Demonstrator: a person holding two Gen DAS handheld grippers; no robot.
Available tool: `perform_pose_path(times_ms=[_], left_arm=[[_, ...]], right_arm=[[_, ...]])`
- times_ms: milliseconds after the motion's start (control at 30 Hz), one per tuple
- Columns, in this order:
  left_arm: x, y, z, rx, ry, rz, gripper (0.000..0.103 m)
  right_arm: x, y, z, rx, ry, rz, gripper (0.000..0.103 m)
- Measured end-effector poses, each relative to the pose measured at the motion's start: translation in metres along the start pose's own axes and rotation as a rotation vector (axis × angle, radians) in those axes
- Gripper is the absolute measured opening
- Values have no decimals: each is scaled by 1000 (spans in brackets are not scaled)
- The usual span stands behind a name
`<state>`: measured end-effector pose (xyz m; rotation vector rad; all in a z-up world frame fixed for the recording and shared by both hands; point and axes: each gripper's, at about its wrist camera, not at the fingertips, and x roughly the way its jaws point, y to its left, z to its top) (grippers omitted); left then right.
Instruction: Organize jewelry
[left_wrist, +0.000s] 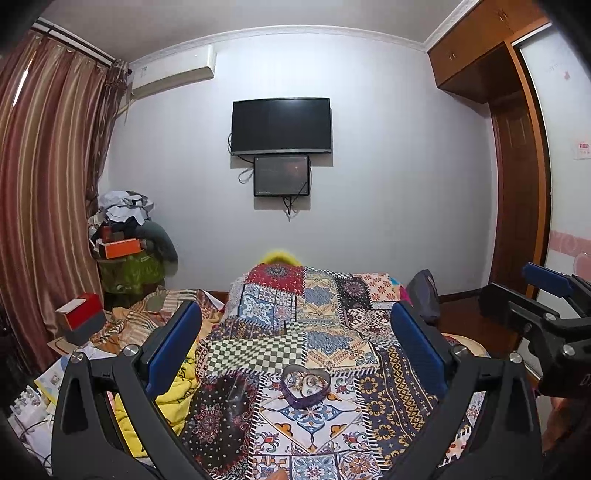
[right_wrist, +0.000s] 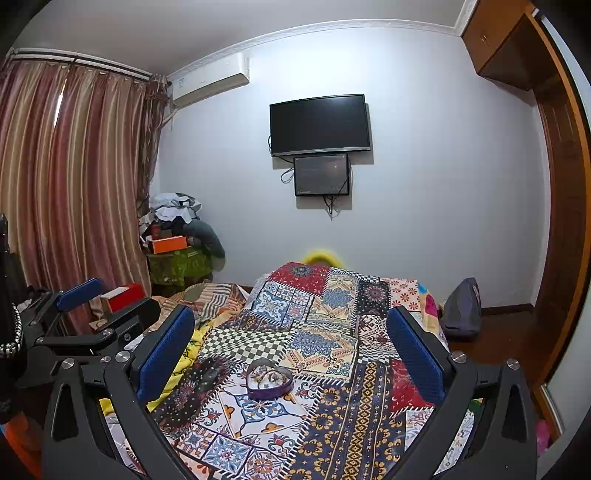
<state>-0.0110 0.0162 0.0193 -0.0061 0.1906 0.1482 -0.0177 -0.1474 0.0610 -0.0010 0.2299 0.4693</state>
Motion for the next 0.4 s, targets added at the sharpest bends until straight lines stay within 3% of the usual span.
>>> perform_pose_path(times_ms=[400], left_arm=[[1,2,-1,-22,6,-16,103]], right_arm=[[2,-1,-2,5,3,-3,103]])
